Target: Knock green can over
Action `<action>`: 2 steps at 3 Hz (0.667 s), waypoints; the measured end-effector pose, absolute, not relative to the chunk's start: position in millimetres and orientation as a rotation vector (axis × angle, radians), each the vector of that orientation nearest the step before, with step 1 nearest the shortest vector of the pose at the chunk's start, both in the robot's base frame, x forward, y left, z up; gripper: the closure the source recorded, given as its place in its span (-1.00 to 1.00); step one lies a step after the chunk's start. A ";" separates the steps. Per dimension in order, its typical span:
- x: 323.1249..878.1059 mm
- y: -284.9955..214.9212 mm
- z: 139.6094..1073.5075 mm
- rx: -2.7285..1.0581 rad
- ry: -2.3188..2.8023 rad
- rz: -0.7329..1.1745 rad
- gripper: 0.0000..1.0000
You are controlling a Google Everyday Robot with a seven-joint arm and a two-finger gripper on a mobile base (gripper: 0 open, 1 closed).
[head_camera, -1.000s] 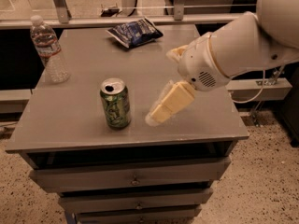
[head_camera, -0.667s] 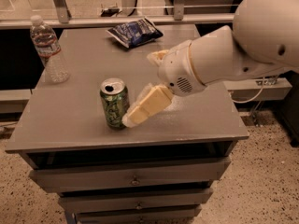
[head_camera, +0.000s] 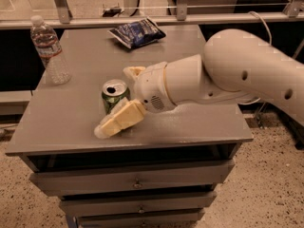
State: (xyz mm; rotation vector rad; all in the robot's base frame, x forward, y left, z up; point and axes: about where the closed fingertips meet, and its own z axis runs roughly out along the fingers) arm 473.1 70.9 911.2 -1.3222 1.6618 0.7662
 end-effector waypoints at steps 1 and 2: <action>479.4 84.7 892.0 -1.292 1.636 0.816 -0.97; 487.0 84.0 885.6 -1.258 1.627 0.822 -0.52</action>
Offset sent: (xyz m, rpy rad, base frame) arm 0.0257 0.0071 -0.0360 0.1127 0.0101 -0.0394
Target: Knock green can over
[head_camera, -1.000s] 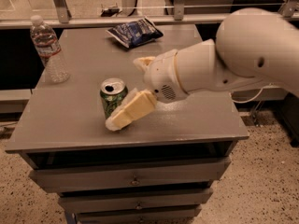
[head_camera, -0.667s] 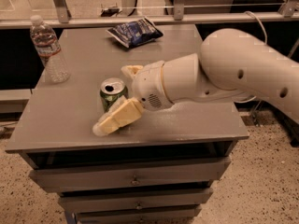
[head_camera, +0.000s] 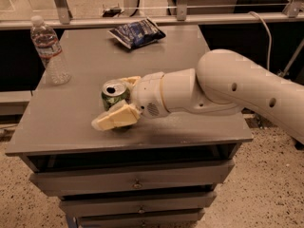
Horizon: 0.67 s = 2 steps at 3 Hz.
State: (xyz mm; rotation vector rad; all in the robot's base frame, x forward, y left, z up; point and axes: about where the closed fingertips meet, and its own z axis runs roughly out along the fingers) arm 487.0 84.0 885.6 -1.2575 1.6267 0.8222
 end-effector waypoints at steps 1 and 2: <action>496.9 67.2 886.9 -1.217 1.643 0.799 0.10; 506.5 49.2 892.5 -1.206 1.666 0.770 0.55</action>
Offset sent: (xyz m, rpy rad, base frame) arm 0.0345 -0.0630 0.0110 -0.0308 0.0043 -0.1091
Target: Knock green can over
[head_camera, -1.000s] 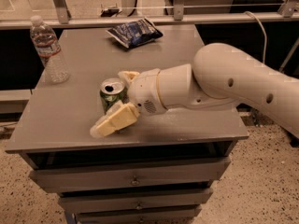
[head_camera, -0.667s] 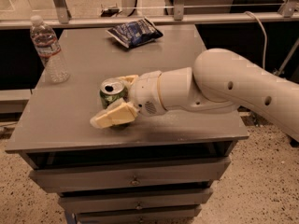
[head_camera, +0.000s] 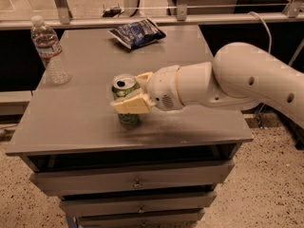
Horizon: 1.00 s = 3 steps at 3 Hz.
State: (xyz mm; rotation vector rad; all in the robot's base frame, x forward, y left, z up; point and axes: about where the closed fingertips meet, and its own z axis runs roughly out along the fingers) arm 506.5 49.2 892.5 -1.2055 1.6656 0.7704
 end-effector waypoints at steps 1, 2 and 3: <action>524.8 11.7 915.9 -1.287 1.736 0.679 1.00; 531.0 -26.5 920.0 -1.404 1.826 0.584 1.00; 537.2 -52.8 931.7 -1.549 1.903 0.453 1.00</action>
Offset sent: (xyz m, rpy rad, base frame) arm 0.0323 -0.1290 0.0312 -0.4524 0.0620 0.0405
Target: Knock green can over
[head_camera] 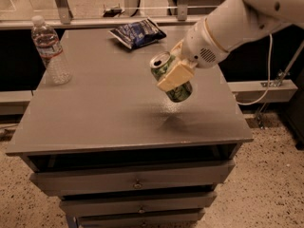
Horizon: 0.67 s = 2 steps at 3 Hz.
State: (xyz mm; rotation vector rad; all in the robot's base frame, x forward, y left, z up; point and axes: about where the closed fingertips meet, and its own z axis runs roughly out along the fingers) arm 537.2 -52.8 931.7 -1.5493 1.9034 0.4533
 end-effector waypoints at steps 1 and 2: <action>533.3 -64.8 922.2 -1.785 1.973 0.342 1.00; 528.3 -61.3 907.6 -1.900 1.993 0.307 1.00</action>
Offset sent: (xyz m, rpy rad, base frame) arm -0.0134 -0.0080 -0.0403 -0.4009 0.1188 0.2108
